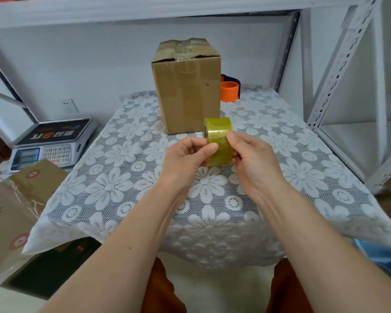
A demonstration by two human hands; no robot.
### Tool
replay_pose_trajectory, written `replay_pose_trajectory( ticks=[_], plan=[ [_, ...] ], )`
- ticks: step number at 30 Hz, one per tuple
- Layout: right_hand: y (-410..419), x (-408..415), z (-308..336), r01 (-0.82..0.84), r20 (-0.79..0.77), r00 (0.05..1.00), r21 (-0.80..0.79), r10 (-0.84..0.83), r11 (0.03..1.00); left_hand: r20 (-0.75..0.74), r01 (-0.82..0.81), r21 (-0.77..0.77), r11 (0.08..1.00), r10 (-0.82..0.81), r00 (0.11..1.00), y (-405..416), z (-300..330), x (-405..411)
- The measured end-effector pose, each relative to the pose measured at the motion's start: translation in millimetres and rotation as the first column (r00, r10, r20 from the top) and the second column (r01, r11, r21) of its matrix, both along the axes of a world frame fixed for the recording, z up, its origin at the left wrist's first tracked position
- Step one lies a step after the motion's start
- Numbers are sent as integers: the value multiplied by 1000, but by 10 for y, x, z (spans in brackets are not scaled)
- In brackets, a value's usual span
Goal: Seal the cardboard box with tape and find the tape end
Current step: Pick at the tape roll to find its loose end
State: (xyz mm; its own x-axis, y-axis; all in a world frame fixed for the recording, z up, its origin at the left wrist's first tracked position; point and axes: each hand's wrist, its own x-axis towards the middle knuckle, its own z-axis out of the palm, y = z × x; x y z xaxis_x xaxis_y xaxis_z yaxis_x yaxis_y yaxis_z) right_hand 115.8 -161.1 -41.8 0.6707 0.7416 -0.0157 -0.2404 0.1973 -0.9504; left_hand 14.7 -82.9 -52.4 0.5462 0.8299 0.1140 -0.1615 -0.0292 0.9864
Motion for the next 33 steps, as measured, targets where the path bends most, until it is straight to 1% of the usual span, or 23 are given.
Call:
replay_pose_trajectory(
  ticks=[4, 6, 9, 13, 16, 19, 22, 26, 30, 33],
  plan=[
    [9, 12, -10, -66, 63, 996, -4, 66, 998, -5, -13, -9, 1000, 13, 1000, 14, 0, -5],
    [5, 7, 3, -73, 81, 994, 13, 72, 997, 0, -20, -15, 1000, 20, 1000, 28, 2, -11],
    [-10, -5, 11, -40, 42, 998, 5, 40, 999, 5, -1, -3, 1000, 1, 1000, 11, 1, -5],
    [-2, -5, -5, -13, 31, 999, -19, 14, 1000, -4, 11, -4, 1000, -11, 1000, -5, -8, 4],
    [2, 13, 6, -56, 60, 997, -17, 57, 998, -5, -7, -13, 1000, 7, 1000, 10, -16, 5],
    [6, 16, 1, -90, 84, 992, -1, 89, 996, 58, 7, -55, 998, -4, 998, 17, 9, -11],
    [-10, -7, 16, -60, 31, 998, 24, 59, 998, 97, 39, -76, 996, -32, 995, 1, 30, -14],
    [-2, -9, 0, -6, -12, 1000, -3, 6, 1000, 51, 35, -58, 998, -32, 998, -17, -9, 6],
    [20, 13, -3, -55, 9, 998, -4, 55, 998, 60, 9, -73, 997, -5, 998, -16, -9, 14],
    [18, 7, 1, -48, 15, 999, 14, 48, 999, 97, 18, -93, 995, -8, 995, -24, 12, 8]
  ],
)
